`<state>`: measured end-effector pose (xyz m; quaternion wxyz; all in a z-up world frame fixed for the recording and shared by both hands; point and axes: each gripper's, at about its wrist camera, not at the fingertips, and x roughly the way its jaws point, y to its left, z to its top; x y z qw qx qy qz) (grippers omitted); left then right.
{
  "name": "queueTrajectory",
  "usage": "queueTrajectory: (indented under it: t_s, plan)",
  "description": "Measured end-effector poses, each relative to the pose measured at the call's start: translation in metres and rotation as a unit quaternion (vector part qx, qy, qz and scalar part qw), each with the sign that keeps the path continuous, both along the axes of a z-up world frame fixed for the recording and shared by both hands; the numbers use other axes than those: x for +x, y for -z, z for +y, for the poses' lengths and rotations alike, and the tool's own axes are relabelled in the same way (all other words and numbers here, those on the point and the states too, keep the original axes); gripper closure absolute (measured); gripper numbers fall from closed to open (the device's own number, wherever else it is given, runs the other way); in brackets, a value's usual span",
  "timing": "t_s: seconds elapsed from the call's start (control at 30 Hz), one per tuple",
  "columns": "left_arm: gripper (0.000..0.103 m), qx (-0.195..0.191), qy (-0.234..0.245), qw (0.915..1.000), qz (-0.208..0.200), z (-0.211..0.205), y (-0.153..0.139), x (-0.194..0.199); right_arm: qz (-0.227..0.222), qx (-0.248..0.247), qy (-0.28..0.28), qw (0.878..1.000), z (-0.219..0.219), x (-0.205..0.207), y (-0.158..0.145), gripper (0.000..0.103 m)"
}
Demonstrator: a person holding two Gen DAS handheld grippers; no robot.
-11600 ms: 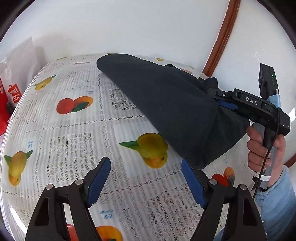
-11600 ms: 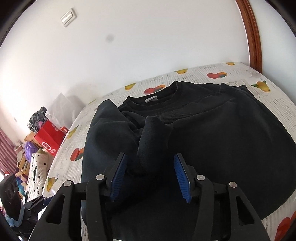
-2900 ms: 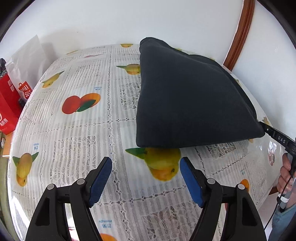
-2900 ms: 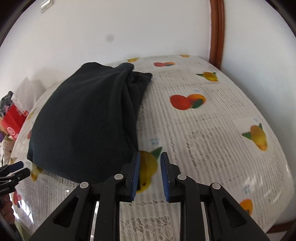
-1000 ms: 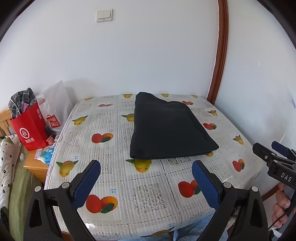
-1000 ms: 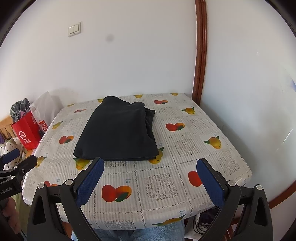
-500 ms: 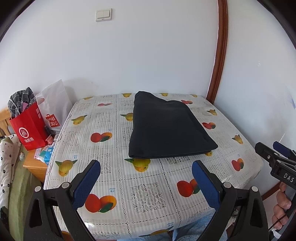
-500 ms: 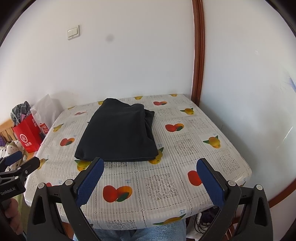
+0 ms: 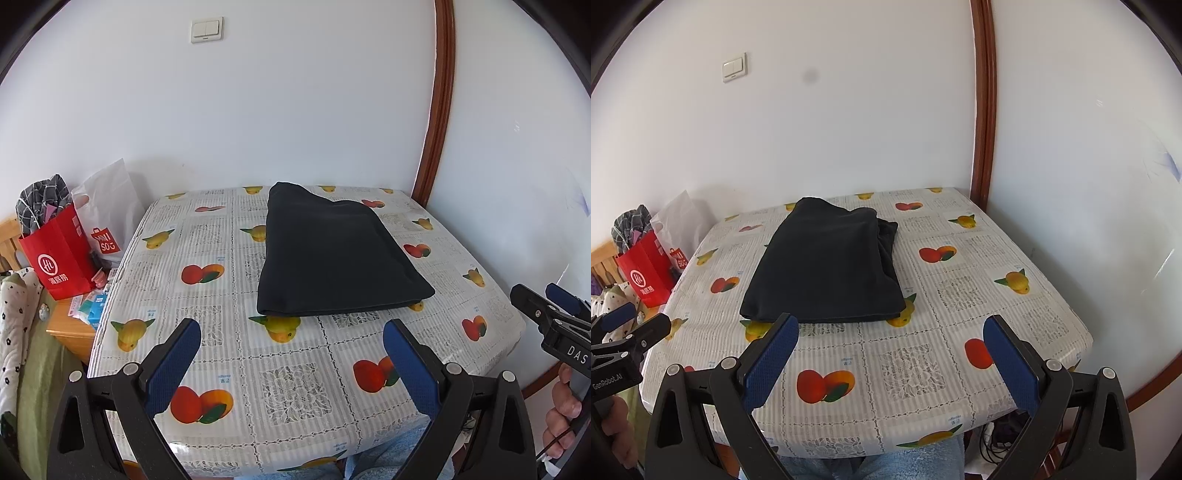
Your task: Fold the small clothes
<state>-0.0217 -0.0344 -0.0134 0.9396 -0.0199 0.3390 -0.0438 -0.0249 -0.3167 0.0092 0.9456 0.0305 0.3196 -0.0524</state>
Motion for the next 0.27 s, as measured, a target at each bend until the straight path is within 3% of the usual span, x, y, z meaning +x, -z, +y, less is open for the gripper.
queueTrajectory:
  t_s: [0.27]
  plan:
    - [0.003, -0.006, 0.002, 1.0, 0.006, -0.0007, 0.0023, 0.0037, -0.002, 0.001, -0.001, 1.0, 0.0006, 0.0003, 0.0015, 0.004]
